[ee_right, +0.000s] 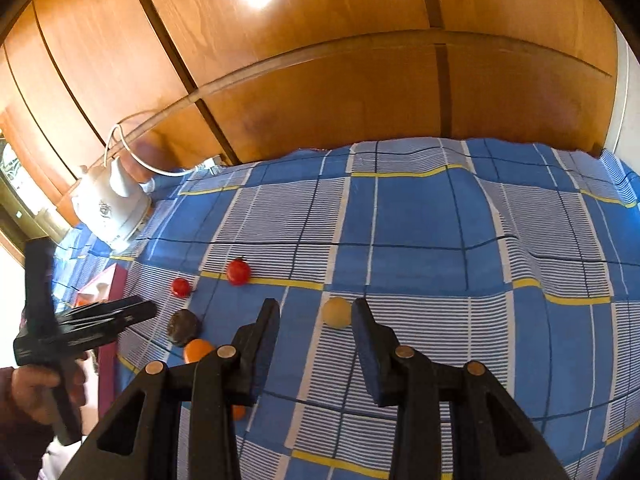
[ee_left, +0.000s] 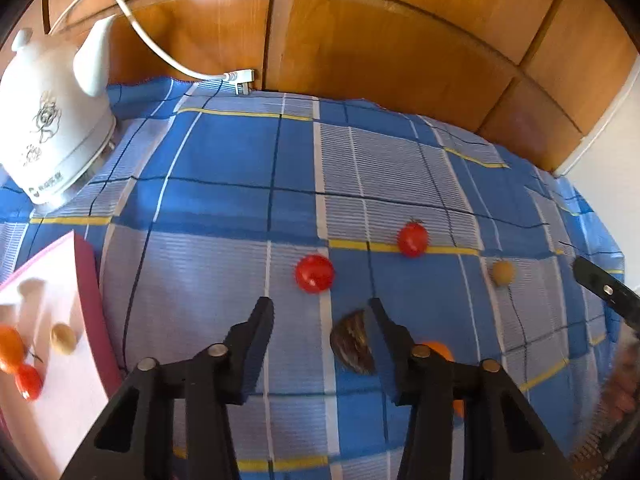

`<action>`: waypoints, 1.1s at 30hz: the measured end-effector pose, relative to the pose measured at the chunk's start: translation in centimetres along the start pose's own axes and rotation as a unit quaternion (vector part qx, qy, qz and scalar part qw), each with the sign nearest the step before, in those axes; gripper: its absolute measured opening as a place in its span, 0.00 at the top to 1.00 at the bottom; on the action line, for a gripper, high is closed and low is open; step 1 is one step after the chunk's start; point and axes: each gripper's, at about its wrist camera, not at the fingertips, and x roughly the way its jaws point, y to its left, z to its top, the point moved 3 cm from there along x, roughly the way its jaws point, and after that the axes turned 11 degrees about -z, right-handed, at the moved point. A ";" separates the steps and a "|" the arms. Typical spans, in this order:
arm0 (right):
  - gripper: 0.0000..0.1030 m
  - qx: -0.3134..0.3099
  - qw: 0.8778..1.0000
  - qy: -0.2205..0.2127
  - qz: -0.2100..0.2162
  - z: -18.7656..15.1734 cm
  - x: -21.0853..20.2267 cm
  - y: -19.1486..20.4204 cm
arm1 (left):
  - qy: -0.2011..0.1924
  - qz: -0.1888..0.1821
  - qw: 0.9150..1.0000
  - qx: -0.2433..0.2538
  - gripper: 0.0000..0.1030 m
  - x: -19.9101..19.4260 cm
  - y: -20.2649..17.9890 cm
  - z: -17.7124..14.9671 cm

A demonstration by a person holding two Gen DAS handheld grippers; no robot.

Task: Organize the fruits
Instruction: 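Reach the left gripper to a cherry tomato and grasp it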

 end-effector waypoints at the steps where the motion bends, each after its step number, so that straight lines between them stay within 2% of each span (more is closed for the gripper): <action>1: 0.64 0.002 1.000 -0.001 0.003 0.0 -0.1 0.1 | 0.000 0.001 1.000 0.000 0.61 0.3 0.0 0.2; 8: 0.64 0.008 1.000 -0.006 0.007 0.5 -0.3 -0.1 | 0.008 0.000 1.000 -0.012 0.61 3.0 0.5 1.7; 9: 0.64 0.009 1.000 -0.006 0.007 0.5 -0.3 -0.2 | 0.009 0.002 1.000 -0.013 0.64 3.2 0.5 1.7; 10: 0.64 0.011 1.000 -0.006 0.008 0.5 -0.4 -0.2 | 0.011 -0.002 1.000 -0.015 0.76 3.6 0.6 1.8; 12: 0.64 0.011 1.000 -0.008 0.007 0.6 -0.3 -0.2 | 0.014 -0.011 1.000 -0.018 0.76 4.1 0.8 1.7; 16: 0.64 0.017 1.000 -0.009 0.004 0.6 -0.3 -0.6 | -0.004 -0.018 1.000 -0.020 0.76 3.1 0.7 1.0; 19: 0.64 0.043 0.999 -0.010 -0.003 0.7 -0.3 -1.8 | -0.030 -0.013 0.999 0.006 0.76 0.8 -0.3 0.0; 26: 0.64 0.080 0.997 0.013 -0.014 0.4 0.7 -3.5 | -0.079 -0.010 0.995 0.054 0.76 -5.2 -2.0 -5.1; 33: 0.64 0.045 0.998 0.043 -0.019 -0.6 2.2 -2.4 | -0.076 0.001 0.990 0.116 0.76 -6.7 -3.8 -12.0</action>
